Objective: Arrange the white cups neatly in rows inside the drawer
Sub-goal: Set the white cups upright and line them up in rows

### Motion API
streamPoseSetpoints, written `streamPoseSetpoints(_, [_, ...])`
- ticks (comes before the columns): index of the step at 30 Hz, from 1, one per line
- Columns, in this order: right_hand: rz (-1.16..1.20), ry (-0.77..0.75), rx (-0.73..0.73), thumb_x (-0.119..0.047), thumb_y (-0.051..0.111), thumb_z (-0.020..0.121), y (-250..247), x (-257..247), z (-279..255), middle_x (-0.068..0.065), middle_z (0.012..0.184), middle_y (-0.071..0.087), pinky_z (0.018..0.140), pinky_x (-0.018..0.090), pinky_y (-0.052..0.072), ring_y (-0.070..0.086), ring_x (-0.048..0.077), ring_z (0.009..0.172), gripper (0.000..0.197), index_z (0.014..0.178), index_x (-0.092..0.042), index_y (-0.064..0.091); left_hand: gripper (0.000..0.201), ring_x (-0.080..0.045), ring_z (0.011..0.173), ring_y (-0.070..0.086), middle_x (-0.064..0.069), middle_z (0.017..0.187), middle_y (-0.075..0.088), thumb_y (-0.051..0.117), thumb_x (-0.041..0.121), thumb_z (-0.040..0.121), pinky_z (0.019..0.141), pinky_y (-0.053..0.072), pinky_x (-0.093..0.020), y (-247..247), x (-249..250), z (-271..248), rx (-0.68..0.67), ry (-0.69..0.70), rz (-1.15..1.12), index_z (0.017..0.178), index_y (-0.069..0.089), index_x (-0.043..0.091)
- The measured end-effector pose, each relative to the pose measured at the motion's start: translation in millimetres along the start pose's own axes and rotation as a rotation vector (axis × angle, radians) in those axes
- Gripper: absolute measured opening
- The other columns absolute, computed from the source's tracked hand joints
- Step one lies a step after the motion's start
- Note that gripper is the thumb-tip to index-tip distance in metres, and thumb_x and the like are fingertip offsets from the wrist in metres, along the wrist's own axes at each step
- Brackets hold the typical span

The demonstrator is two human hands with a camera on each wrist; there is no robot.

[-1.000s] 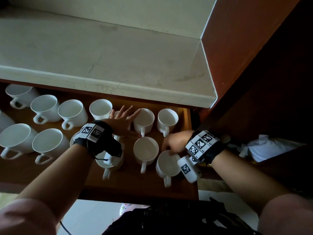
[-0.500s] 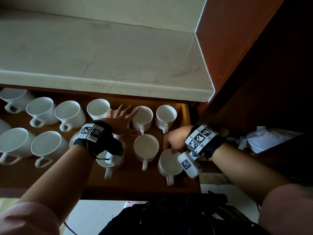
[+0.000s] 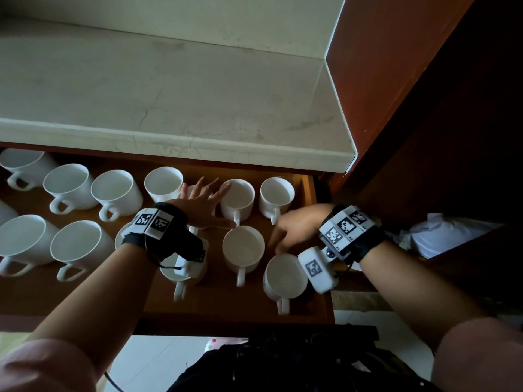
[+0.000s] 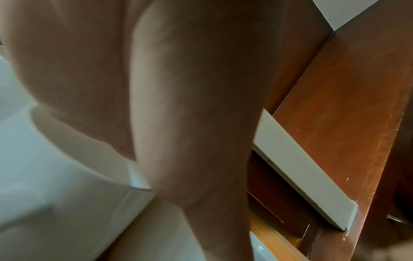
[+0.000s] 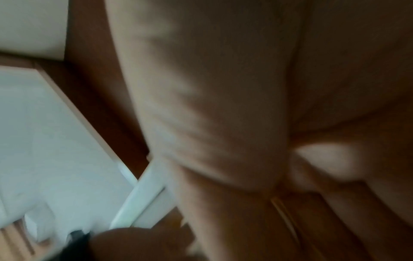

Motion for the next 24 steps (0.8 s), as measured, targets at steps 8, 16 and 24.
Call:
streamPoseSetpoints(8, [0.248, 0.183, 0.668, -0.039, 0.064, 0.086, -36, 35, -16, 0.005, 0.139, 0.044, 0.101, 0.03, 0.037, 0.042, 0.021, 0.128, 0.061, 0.138, -0.015, 0.043, 0.115, -0.032, 0.143, -0.022, 0.001, 0.157, -0.024, 0.041, 0.087, 0.064, 0.109, -0.01, -0.063, 1, 2, -1, 0.012, 0.0, -0.036, 0.144, -0.025, 0.038])
streamPoseSetpoints(16, [0.211, 0.327, 0.443, -0.049, 0.064, 0.083, -35, 22, 19, 0.017, 0.158, -0.008, 0.116, 0.045, 0.008, -0.006, 0.031, 0.146, 0.109, 0.15, -0.014, -0.014, 0.114, -0.032, 0.142, -0.023, 0.006, 0.156, -0.026, 0.043, 0.085, 0.067, 0.108, -0.011, -0.064, 0, 3, -4, -0.016, -0.013, -0.038, 0.144, -0.026, 0.038])
streamPoseSetpoints(24, [0.231, 0.405, 0.403, -0.057, 0.06, 0.083, -48, 22, 47, 0.014, 0.159, -0.003, 0.117, 0.045, 0.011, 0.003, 0.03, 0.147, 0.107, 0.151, -0.016, -0.012, 0.115, -0.033, 0.142, -0.024, 0.006, 0.155, -0.027, 0.041, 0.087, 0.065, 0.107, -0.011, -0.065, -2, 4, -5, -0.036, -0.014, -0.025, 0.144, -0.027, 0.037])
Point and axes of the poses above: each hand's wrist, its own z-axis towards the middle knuckle, its own y-axis out of the palm, x = y × z, the point moved 2 cm from there along z, towards the middle knuckle
